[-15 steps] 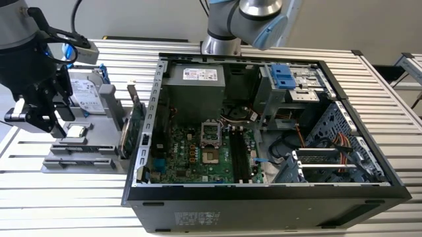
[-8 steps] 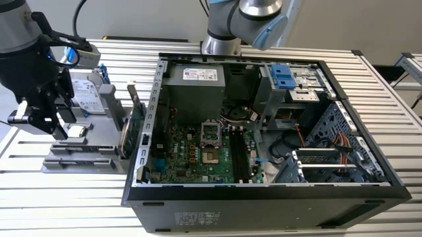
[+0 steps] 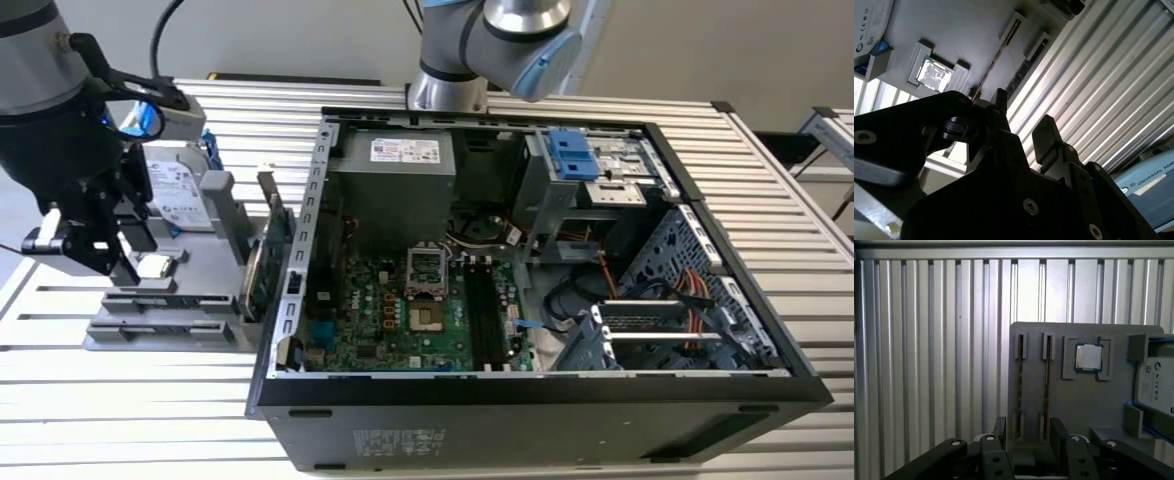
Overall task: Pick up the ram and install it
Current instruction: 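Pick up the ram and move it above insertion slot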
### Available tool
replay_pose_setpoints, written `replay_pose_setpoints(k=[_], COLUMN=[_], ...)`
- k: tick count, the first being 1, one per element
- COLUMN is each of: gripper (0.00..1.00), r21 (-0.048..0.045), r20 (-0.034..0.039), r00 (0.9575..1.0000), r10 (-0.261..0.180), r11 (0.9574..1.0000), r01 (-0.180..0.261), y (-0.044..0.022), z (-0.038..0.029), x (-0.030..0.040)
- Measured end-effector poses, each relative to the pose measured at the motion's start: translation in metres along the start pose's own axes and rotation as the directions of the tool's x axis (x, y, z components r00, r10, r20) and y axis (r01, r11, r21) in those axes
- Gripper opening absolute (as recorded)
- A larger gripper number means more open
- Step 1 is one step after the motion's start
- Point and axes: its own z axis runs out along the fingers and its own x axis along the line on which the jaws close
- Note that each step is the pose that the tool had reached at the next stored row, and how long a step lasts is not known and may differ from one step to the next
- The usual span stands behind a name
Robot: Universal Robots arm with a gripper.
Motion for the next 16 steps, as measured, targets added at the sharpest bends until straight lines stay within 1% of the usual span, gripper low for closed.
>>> replay_pose_setpoints(k=[11, 16], gripper=[1.0, 1.0], r21=[0.0, 0.0001], r20=[0.0, 0.0], r00=[1.0, 1.0], r10=[0.0, 0.0], r11=[1.0, 1.0], r01=[0.0, 0.0], y=[-0.0001, -0.0001], z=[0.009, 0.0141], x=[-0.0017, -0.002])
